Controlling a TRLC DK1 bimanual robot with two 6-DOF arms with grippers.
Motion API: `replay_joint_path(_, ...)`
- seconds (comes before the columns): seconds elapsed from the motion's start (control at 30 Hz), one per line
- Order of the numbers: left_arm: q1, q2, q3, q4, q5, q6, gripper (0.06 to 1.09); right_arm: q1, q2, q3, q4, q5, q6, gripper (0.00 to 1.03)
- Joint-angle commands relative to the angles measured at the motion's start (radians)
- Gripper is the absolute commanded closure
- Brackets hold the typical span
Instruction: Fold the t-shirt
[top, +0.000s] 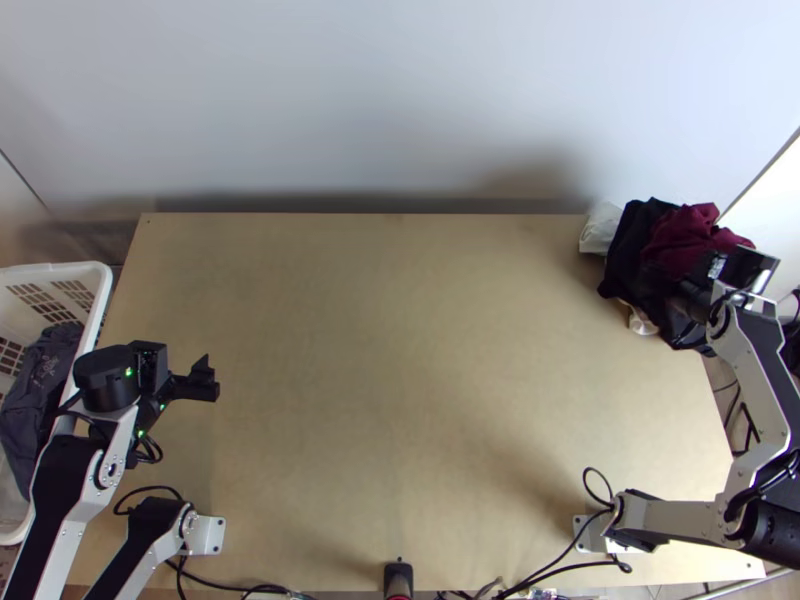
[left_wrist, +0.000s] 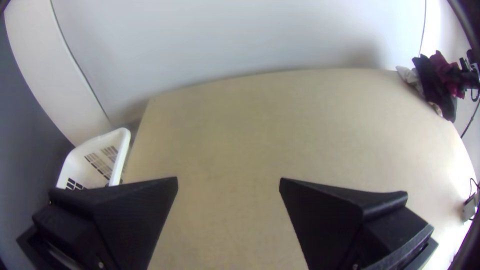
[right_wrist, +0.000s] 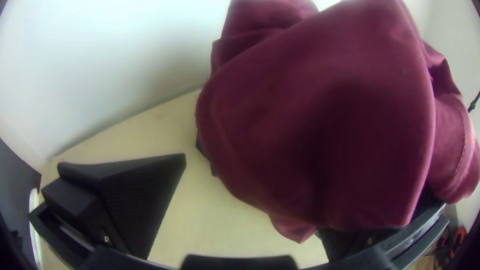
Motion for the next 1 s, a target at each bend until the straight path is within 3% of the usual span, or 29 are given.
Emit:
replay_joint_path(0.0, 0.031, -0.004, 0.019, -0.001, 0.0, 0.049, 0.1, 0.023, 0.008, 0.079, -0.265, -0.012, -0.044, 0.04)
replay_joint_path(0.13, 0.056, -0.005, 0.031, -0.005, 0.0, 0.076, 0.1, 0.025, 0.082, 0.206, -0.565, -0.057, -0.112, 0.04)
replay_joint_path(0.27, 0.06, -0.002, 0.031, -0.005, 0.001, 0.08, 0.1, 0.013, 0.163, 0.338, -0.768, -0.06, -0.159, 0.04)
replay_joint_path(0.47, 0.06, 0.006, 0.019, -0.001, 0.003, 0.072, 0.1, -0.003, 0.191, 0.446, -0.883, -0.073, -0.158, 0.04)
replay_joint_path(0.63, 0.067, -0.008, -0.001, -0.001, 0.001, 0.074, 0.1, 0.017, 0.143, 0.421, -1.003, -0.073, -0.256, 0.04)
replay_joint_path(0.97, 0.076, -0.05, -0.015, -0.004, 0.001, 0.089, 0.1, 0.008, 0.01, 0.392, -1.073, -0.072, -0.403, 0.04)
